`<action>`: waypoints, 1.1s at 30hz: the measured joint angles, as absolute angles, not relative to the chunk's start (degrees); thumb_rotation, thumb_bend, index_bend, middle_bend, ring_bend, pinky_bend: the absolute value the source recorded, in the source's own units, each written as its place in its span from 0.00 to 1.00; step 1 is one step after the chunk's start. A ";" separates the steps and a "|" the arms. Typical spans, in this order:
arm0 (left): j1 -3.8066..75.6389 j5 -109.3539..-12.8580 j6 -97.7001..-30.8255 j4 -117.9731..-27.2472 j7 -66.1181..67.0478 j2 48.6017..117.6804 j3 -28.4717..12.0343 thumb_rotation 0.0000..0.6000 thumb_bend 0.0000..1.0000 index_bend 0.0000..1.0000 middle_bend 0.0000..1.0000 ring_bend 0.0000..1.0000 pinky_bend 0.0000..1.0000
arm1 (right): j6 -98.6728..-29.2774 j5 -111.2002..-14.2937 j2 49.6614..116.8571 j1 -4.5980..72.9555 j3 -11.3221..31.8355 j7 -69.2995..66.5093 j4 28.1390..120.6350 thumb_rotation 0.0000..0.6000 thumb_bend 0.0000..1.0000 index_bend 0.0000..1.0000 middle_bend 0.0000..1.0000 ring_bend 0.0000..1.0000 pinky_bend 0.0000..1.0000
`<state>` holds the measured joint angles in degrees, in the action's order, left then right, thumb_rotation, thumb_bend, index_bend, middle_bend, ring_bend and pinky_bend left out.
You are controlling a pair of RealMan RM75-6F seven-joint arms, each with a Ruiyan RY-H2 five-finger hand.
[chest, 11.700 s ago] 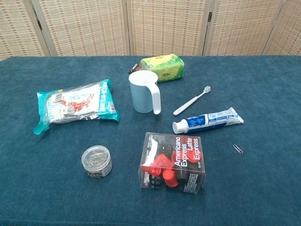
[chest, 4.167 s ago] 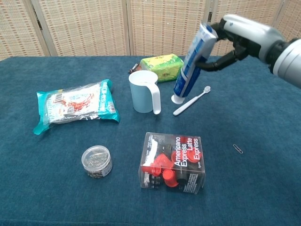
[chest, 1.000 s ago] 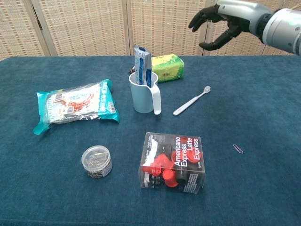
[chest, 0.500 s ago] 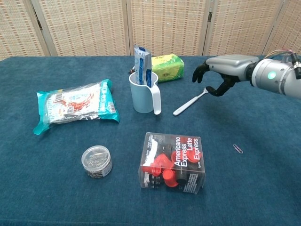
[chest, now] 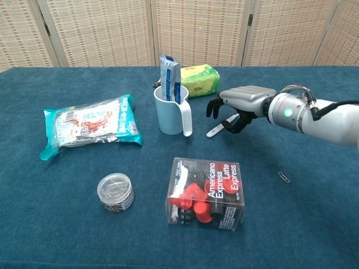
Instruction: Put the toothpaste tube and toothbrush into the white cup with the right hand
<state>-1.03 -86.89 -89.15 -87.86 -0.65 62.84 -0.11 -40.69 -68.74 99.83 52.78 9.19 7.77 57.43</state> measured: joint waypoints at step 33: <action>-0.73 -88.11 -89.15 -88.05 -0.52 63.06 0.07 1.00 0.20 0.32 0.16 0.13 0.16 | -44.71 -74.75 87.28 42.54 0.69 5.99 65.75 1.00 0.55 0.28 0.29 0.04 0.04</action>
<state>-0.73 -88.11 -89.15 -88.05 -0.52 63.06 0.07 -44.71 -74.75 87.28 42.54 0.69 5.99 65.75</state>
